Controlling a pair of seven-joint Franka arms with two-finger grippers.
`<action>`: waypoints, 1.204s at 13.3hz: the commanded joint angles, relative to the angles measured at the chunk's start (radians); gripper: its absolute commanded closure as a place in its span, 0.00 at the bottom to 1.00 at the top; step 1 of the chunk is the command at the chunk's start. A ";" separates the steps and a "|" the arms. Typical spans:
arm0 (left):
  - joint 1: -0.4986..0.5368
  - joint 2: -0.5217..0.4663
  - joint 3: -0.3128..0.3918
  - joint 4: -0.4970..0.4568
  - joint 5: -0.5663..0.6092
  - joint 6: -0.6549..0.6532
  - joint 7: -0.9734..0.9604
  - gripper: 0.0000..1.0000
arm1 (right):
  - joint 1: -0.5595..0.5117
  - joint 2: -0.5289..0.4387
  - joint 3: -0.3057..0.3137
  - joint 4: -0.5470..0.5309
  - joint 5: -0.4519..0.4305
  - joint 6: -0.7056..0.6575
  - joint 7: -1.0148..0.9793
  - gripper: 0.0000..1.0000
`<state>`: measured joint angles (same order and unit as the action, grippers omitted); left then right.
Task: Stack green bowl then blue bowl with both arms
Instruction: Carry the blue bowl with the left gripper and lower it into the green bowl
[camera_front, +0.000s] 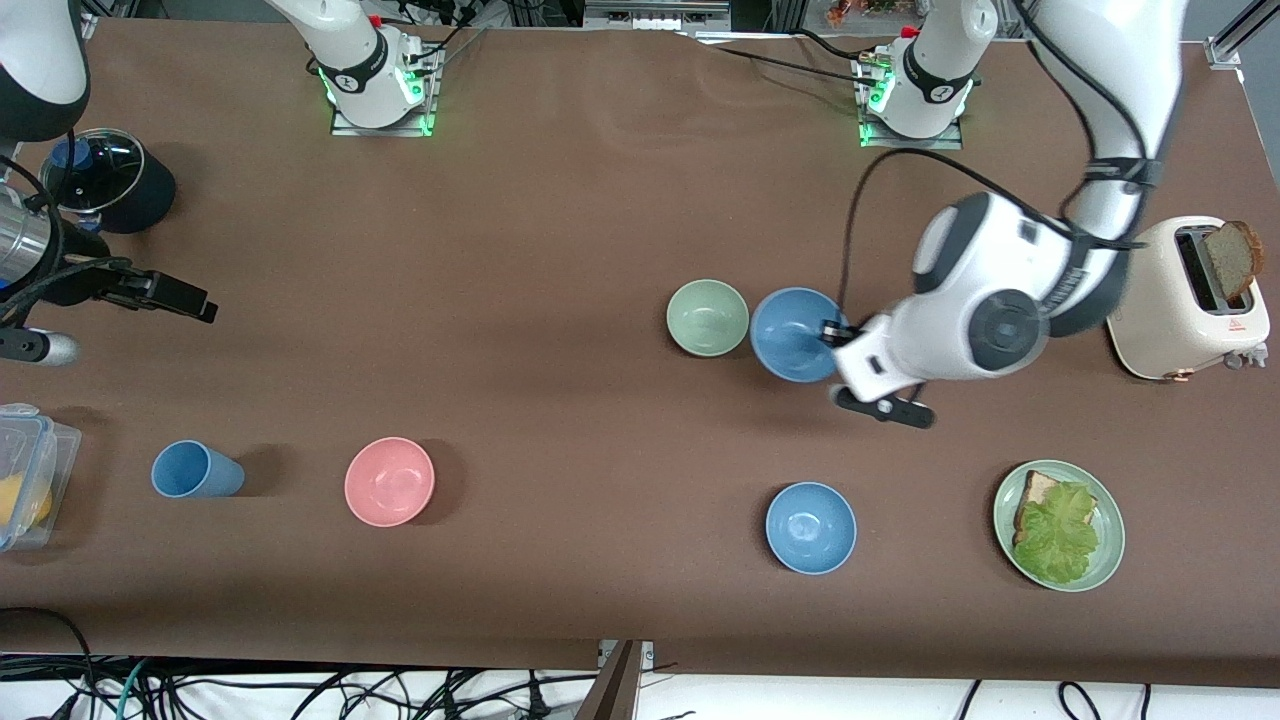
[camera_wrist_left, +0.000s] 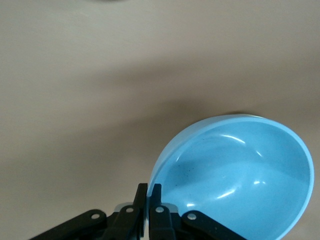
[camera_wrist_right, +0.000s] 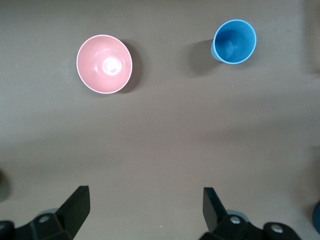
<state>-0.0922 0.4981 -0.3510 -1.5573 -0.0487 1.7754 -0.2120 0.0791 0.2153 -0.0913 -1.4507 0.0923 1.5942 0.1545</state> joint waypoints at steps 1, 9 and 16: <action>-0.070 0.046 0.010 0.013 -0.014 0.021 -0.078 1.00 | -0.001 -0.013 -0.001 -0.010 0.014 0.007 -0.020 0.00; -0.162 0.086 0.017 -0.139 -0.005 0.222 -0.098 1.00 | 0.002 -0.013 0.001 -0.010 -0.003 0.010 -0.023 0.00; -0.172 0.102 0.014 -0.135 0.039 0.225 -0.217 0.00 | 0.027 -0.022 0.004 -0.033 -0.017 0.036 -0.024 0.00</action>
<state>-0.2473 0.6036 -0.3398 -1.6979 -0.0338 1.9962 -0.3776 0.0980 0.2147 -0.0905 -1.4555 0.0880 1.6126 0.1405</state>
